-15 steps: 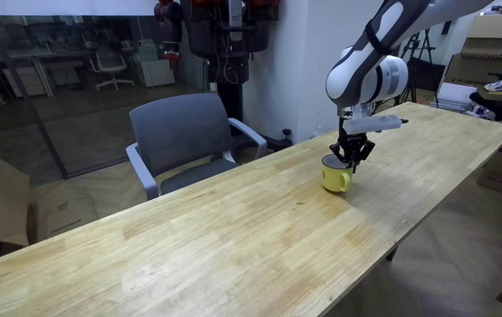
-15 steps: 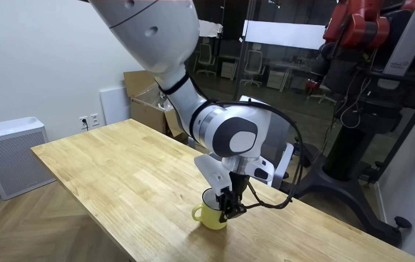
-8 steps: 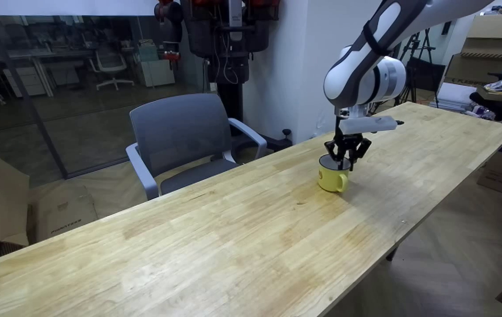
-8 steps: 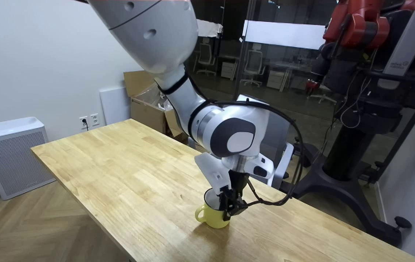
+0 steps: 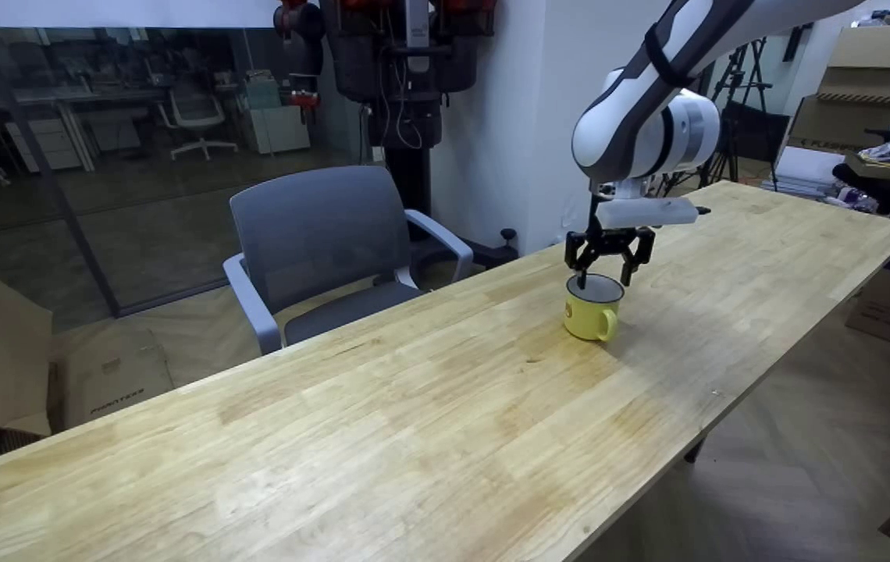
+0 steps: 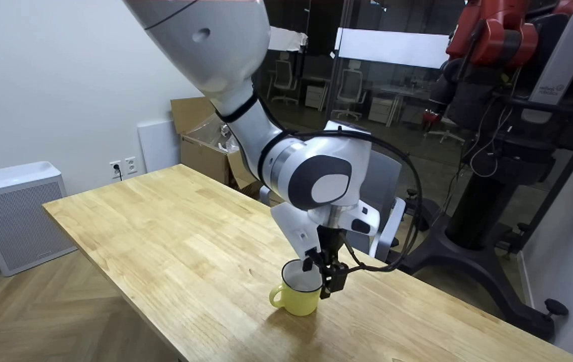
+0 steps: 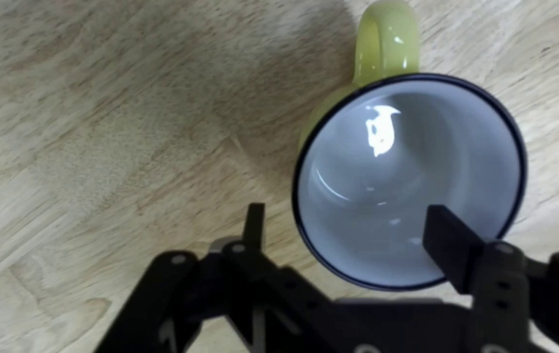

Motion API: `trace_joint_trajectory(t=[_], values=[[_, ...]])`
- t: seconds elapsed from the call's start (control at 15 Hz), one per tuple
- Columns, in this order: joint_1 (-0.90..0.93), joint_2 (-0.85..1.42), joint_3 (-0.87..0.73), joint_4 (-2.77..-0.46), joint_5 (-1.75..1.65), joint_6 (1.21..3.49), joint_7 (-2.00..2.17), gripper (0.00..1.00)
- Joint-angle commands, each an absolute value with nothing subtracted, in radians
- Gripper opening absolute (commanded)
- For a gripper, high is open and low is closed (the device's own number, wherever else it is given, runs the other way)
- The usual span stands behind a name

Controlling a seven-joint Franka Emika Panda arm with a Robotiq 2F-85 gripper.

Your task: Move the cup from right to left.

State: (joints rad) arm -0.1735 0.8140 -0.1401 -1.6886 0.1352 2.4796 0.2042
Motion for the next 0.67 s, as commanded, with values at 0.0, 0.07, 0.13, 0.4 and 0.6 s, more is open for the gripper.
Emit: trace_joint_trajectory(t=[0.0,0.07,0.13,0.4,0.6], values=[[-0.155,0.711,-0.14,-1.792,0.14,2.529,0.207,1.0],[-0.154,0.69,-0.135,-1.81,0.142,2.535,0.198,1.0],[-0.163,0.668,-0.118,-1.826,0.153,2.53,0.18,1.0],[-0.161,0.685,-0.115,-1.798,0.148,2.515,0.177,1.0],[-0.162,0.673,-0.113,-1.813,0.153,2.515,0.172,1.0]])
